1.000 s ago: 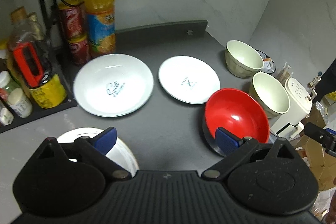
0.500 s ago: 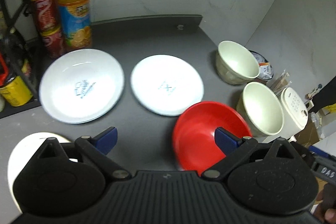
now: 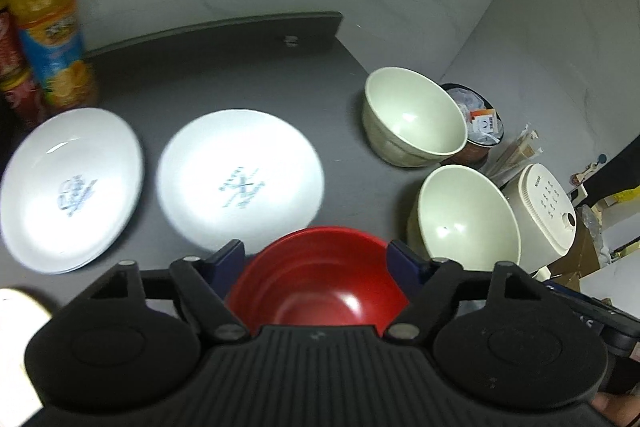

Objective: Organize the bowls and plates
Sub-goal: 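Grasp the rim of the large cream bowl with the right tool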

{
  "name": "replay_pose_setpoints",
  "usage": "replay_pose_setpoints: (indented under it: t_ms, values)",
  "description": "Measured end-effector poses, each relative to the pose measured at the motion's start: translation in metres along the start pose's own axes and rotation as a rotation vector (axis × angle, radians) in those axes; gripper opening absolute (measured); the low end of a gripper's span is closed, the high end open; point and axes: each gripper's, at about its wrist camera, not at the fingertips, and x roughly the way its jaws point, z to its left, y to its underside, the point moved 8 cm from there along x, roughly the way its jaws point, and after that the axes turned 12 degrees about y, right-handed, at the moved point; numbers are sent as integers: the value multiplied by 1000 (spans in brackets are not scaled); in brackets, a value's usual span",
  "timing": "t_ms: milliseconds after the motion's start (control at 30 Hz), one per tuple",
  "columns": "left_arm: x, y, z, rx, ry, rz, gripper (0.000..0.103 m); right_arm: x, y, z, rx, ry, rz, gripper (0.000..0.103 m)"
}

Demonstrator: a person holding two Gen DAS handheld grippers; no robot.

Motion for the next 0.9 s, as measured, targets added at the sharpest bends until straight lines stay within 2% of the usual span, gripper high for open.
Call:
replay_pose_setpoints:
  t_ms: [333, 533, 667, 800, 900]
  values:
    - [58, -19, -32, -1, 29, 46, 61, 42, -13, -15, -26, -46, 78, 47]
    - [90, -20, -43, -51, 63, 82, 53, 66, -15, -13, -72, -76, 124, 45]
    - [114, -19, -49, -56, 64, 110, 47, 80, -16, -12, -91, -86, 156, 44]
    - [139, -14, -51, -70, 42, 170, 42, 91, -16, -9, -120, -97, 185, 34]
    - [151, -11, -48, -96, 26, 200, 32, 95, -17, -9, -135, -90, 188, 30]
